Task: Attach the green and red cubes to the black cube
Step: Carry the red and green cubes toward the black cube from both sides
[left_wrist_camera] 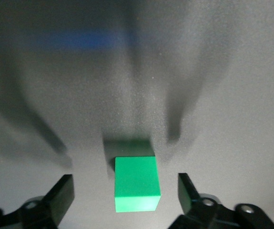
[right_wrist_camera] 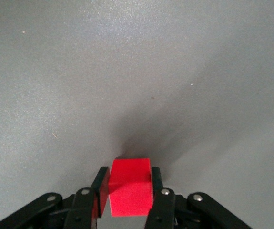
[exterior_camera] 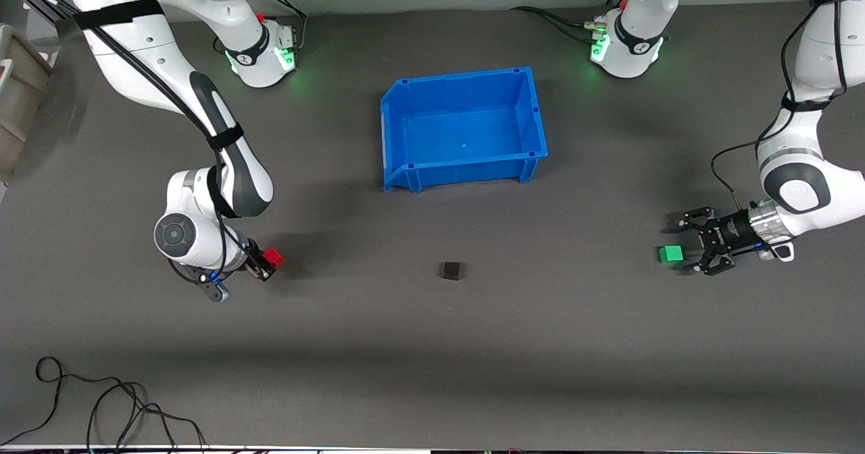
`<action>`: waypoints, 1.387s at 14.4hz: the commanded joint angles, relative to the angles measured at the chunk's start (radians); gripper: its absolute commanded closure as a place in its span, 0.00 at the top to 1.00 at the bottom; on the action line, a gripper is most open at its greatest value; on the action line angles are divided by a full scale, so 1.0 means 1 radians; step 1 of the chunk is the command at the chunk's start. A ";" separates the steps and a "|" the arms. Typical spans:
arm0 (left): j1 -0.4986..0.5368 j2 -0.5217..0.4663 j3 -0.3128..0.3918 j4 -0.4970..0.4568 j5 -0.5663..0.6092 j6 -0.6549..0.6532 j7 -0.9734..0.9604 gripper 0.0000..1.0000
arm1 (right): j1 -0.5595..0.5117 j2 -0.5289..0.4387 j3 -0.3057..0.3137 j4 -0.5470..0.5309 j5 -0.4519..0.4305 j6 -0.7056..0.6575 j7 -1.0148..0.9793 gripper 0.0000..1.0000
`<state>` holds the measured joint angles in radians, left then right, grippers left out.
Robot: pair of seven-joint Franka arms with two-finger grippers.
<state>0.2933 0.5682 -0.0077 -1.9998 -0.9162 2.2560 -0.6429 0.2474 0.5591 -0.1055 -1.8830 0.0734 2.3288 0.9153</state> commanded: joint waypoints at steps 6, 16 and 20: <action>-0.016 0.004 -0.006 0.045 -0.018 -0.013 -0.003 0.17 | 0.059 0.015 0.013 0.132 0.023 -0.037 0.201 0.27; -0.225 -0.027 -0.012 0.147 0.042 -0.055 -0.256 0.11 | 0.173 0.228 0.058 0.545 0.230 -0.072 0.589 0.26; -0.386 -0.025 -0.014 0.156 -0.019 -0.004 -0.273 0.10 | 0.173 0.303 0.101 0.648 0.233 -0.065 0.692 0.26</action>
<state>-0.0149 0.5553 -0.0374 -1.8441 -0.9039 2.2256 -0.8908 0.4143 0.7918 -0.0133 -1.3465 0.2796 2.2875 1.5521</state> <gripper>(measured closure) 0.630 0.608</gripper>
